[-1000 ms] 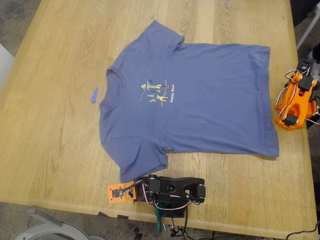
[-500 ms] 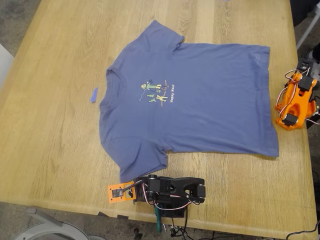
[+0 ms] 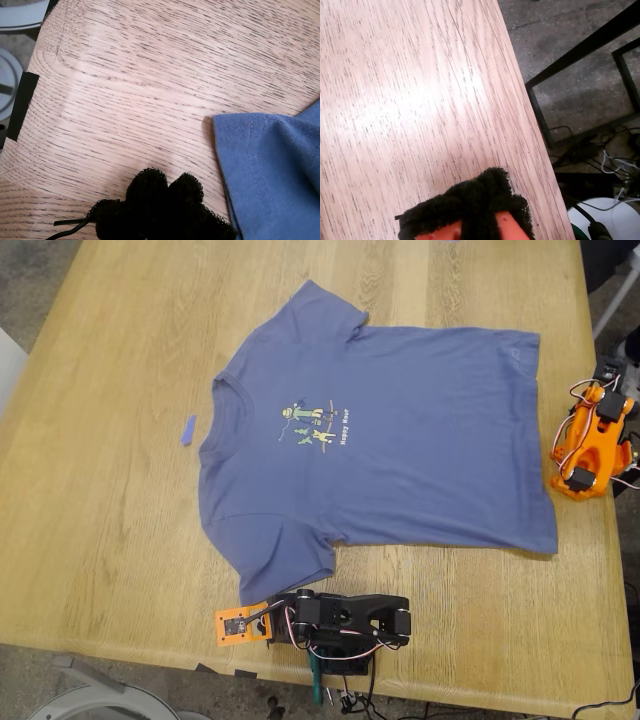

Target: Fold a T-shirt

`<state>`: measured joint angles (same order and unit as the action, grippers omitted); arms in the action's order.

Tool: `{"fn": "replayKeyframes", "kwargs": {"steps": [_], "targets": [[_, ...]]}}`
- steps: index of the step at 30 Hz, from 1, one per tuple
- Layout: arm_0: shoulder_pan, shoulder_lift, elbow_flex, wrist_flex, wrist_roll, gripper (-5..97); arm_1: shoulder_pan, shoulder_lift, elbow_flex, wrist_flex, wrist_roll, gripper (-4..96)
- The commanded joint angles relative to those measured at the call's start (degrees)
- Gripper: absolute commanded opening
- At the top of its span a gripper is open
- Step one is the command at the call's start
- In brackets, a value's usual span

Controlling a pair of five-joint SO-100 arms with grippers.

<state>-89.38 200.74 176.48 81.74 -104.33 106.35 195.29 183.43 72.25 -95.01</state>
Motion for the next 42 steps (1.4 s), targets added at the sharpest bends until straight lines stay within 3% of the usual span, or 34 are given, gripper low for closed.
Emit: {"fn": "replayKeyframes", "kwargs": {"steps": [1,24,27,30,32,34,36,38,40,42], "targets": [[0.26,6.06,-0.79,0.00,0.18,0,-0.09,-0.18,3.87,-0.18,-0.44,0.3],[0.26,6.06,-0.79,0.00,0.18,0,-0.09,-0.18,3.87,-0.18,-0.44,0.3],[0.79,6.06,-0.79,0.09,-8.00,0,0.09,-0.18,3.87,-0.18,-0.44,0.3],[1.14,6.06,-0.79,0.09,-4.83,0,0.79,-0.18,3.87,-0.18,-0.44,0.5],[0.97,6.06,-0.79,0.09,-3.16,0,2.29,-0.18,3.87,-0.18,-0.44,12.0],[1.93,6.06,-0.79,0.00,-3.34,0,2.72,-0.18,3.87,-0.18,-0.44,15.5],[2.55,6.06,-0.79,0.00,-3.69,0,1.23,-0.18,3.87,-0.18,-0.44,15.5],[2.72,6.06,-0.79,0.00,-1.23,12,-1.49,-0.18,3.87,-0.18,-0.44,8.8],[2.64,6.06,-0.79,0.00,-4.66,13,-3.78,-0.18,3.87,-0.18,-0.44,5.4],[2.81,6.06,-0.79,0.00,-4.75,13,-4.22,-0.18,3.87,-0.18,-0.44,5.6]]}}
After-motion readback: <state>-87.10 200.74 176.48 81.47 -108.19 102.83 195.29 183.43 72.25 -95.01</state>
